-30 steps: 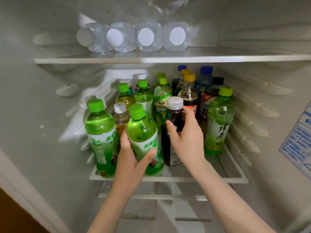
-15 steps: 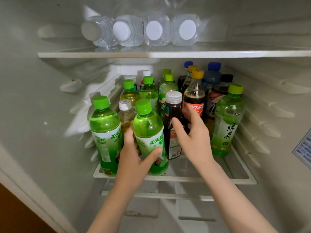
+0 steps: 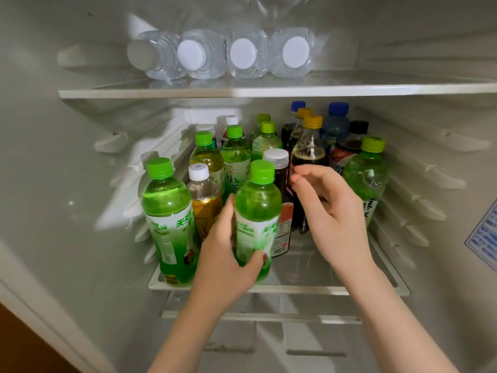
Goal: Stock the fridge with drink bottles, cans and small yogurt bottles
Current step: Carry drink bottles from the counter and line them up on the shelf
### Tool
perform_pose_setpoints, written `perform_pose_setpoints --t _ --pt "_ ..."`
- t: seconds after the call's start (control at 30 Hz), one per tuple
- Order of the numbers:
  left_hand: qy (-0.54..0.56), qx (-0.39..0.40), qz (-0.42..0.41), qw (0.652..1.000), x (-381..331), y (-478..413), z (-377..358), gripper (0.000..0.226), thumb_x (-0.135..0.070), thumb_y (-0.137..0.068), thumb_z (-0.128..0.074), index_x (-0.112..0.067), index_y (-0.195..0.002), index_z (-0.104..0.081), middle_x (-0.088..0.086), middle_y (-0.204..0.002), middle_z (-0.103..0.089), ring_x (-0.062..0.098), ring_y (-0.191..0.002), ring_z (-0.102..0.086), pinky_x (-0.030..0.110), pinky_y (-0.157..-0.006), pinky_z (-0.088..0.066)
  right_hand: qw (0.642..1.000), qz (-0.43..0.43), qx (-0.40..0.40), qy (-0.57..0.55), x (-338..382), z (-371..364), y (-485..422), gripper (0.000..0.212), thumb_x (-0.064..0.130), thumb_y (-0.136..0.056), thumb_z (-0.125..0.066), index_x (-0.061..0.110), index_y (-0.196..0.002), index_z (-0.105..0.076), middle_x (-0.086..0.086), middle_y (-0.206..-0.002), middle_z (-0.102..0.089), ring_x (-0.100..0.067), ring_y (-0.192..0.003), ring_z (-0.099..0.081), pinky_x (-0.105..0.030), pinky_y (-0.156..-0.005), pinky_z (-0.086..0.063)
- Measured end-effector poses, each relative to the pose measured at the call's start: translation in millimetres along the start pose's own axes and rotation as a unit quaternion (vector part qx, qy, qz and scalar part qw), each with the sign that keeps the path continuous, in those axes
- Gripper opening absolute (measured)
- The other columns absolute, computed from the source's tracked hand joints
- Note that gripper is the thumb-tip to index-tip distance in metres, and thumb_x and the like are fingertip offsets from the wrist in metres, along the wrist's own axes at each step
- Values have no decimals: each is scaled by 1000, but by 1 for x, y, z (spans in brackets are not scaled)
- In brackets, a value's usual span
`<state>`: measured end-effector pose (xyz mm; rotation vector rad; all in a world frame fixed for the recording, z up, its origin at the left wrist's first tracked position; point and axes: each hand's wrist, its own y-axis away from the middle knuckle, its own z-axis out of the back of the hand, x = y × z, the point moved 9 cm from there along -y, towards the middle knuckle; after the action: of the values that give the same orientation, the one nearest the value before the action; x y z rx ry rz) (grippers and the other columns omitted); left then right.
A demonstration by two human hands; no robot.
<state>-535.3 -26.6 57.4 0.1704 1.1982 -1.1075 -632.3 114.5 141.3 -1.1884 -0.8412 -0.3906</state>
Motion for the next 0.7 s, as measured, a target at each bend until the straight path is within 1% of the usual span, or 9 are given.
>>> perform_pose_setpoints --t 0.07,0.13,0.2,0.27,0.37,0.43,0.5,0.6,0.7 --pt "-15 6 -14 1000 -7 1 -5 100 -29 -71 -75 -47 -147 -13 -17 -145 -40 3 -134 -39 39 -108 -40 999 17 25 43 13 -13 -3 27 39 -88 -55 26 -111 -61 16 -102 -66 -3 -98 -63 -26 -82 -52" --pt "-29 11 -29 999 -15 3 -11 100 -29 -72 -78 -56 -142 -11 -20 -147 -34 -1 -135 -34 37 -110 -38 991 48 23 123 23 -19 -6 38 46 -85 -57 28 -118 -58 18 -106 -64 -2 -94 -62 -25 -81 -51" --pt "-30 17 -30 999 -19 3 -15 103 -30 -73 -79 -68 -133 -4 -28 -143 -29 -4 -135 -31 35 -112 -35 983 80 3 166 30 -18 -8 37 38 -85 -61 25 -120 -59 19 -104 -63 -5 -82 -62 -21 -77 -50" --pt "-28 35 -30 999 -20 2 -20 102 -33 -72 -79 -72 -128 -2 -31 -139 -29 -6 -133 -31 29 -112 -35 982 89 -4 167 31 -13 -9 33 30 -87 -63 23 -119 -61 19 -103 -62 -4 -83 -61 -19 -77 -50" --pt "-35 94 -46 994 -29 -3 -22 87 -43 -75 -72 -62 -136 -15 -28 -137 -36 -13 -123 -39 11 -100 -39 985 77 -1 153 26 -2 -14 30 28 -87 -63 25 -117 -62 26 -97 -61 1 -86 -61 -20 -80 -51" --pt "-65 101 -74 990 -43 -15 -8 64 -43 -81 -65 -47 -138 -35 -25 -129 -47 -14 -111 -48 3 -84 -43 986 70 2 149 22 5 -18 28 28 -87 -63 27 -115 -62 28 -94 -60 3 -87 -61 -18 -80 -51" --pt "-110 66 -122 984 -66 -34 17 44 -39 -88 -54 -30 -131 -52 -18 -118 -57 -16 -100 -53 -1 -73 -42 987 65 3 149 18 9 -20 29 27 -86 -64 26 -115 -63 28 -97 -60 5 -90 -60 -12 -79 -48" --pt "-191 25 -144 971 -94 -72 51 39 -40 -90 -44 -29 -126 -56 -29 -103 -52 -29 -81 -47 -4 -66 -37 987 57 1 148 13 12 -21 30 27 -86 -63 24 -116 -62 29 -97 -58 9 -90 -58 -4 -75 -45" --pt "-223 -2 -106 969 -101 -116 77 29 -33 -96 -48 -29 -122 -61 -23 -106 -56 -17 -78 -48 1 -64 -31 988 45 -4 147 10 13 -23 31 30 -86 -61 25 -117 -61 28 -96 -58 4 -88 -59 -9 -74 -49"
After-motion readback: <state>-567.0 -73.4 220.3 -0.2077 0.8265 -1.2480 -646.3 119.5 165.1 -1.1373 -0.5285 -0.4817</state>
